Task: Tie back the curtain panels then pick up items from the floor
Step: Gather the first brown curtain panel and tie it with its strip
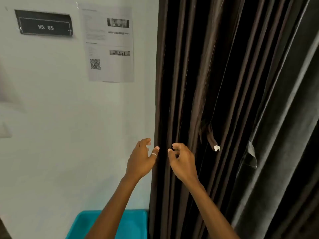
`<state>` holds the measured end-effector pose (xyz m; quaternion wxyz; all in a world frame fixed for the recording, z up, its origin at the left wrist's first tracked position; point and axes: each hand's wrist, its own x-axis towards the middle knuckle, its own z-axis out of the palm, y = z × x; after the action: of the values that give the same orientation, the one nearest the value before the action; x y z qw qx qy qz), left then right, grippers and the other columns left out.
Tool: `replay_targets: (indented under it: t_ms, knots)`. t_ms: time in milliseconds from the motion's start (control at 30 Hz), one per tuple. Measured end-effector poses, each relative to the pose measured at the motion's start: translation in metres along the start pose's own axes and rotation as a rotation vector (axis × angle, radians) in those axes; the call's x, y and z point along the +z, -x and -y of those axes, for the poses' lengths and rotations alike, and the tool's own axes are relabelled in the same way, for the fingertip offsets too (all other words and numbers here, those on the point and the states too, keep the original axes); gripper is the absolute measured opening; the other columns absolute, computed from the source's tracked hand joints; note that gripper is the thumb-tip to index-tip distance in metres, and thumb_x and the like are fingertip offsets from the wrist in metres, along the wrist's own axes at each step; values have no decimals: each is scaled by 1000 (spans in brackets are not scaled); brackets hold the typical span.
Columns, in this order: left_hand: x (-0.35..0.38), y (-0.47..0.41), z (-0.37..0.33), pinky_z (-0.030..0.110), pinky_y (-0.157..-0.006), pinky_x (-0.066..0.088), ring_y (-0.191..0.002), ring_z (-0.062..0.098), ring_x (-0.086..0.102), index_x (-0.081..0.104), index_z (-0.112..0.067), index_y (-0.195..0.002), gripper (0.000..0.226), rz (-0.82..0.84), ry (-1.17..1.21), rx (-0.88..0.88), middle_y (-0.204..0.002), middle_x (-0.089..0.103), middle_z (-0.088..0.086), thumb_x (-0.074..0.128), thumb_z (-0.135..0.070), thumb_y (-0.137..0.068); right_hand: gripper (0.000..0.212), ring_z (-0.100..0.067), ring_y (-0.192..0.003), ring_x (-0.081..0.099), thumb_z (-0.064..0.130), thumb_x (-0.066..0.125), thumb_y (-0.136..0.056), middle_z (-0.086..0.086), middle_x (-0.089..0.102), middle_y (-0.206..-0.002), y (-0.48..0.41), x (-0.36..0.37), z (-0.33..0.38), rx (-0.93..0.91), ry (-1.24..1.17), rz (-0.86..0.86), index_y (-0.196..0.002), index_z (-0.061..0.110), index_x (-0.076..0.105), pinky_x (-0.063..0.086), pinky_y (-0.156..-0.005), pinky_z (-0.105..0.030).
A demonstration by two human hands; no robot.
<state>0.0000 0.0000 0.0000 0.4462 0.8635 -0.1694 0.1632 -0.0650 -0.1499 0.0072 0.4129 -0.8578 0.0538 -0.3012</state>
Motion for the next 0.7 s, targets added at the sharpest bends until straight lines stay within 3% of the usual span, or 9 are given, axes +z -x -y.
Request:
replay_targets:
  t_ms: [133,267,333,433,600,700]
  knots:
    - [10,-21,13,37,-97,53,-119,15,61,44,-28,-142,54,43,19,-55,-143,53,-8,55,-55,-96,35,-5,-109,65,31,60,-102,5,68,-123,-24,19,8,-15,5,-22,-133,14,60,46,-80,-5]
    - [18,-39,29,37,-99,53,-122,15,59,41,-24,-147,57,74,78,-34,-147,50,-5,60,-43,-97,47,-14,-114,67,37,56,-103,-4,66,-132,-62,33,40,-131,69,-154,-141,9,54,57,-89,-24]
    - [20,-42,33,33,-98,52,-120,13,59,41,-23,-146,56,66,105,-29,-146,50,-5,60,-42,-98,56,-20,-107,70,40,56,-102,-8,67,-126,-82,38,55,-150,116,-247,-145,5,48,55,-83,-25]
    - [20,-47,40,25,-93,47,-114,8,57,44,-23,-144,48,33,149,-25,-143,52,-6,56,-40,-100,63,-28,-96,71,42,56,-101,-13,68,-116,-110,50,70,-109,179,-253,-146,1,40,55,-73,-32]
    - [7,-60,44,2,-78,36,-105,1,55,56,-24,-137,36,-35,195,-83,-138,60,-4,52,-36,-104,23,-34,-84,72,23,49,-105,-16,71,-95,-124,74,50,-45,391,-124,-112,2,57,47,-61,-31]
    - [1,-62,47,-1,-77,33,-103,-3,55,60,-27,-135,38,-55,183,-96,-135,63,-7,51,-45,-102,22,-30,-80,73,17,45,-107,-14,72,-92,-102,88,16,-28,414,-27,-113,2,60,51,-61,-31]
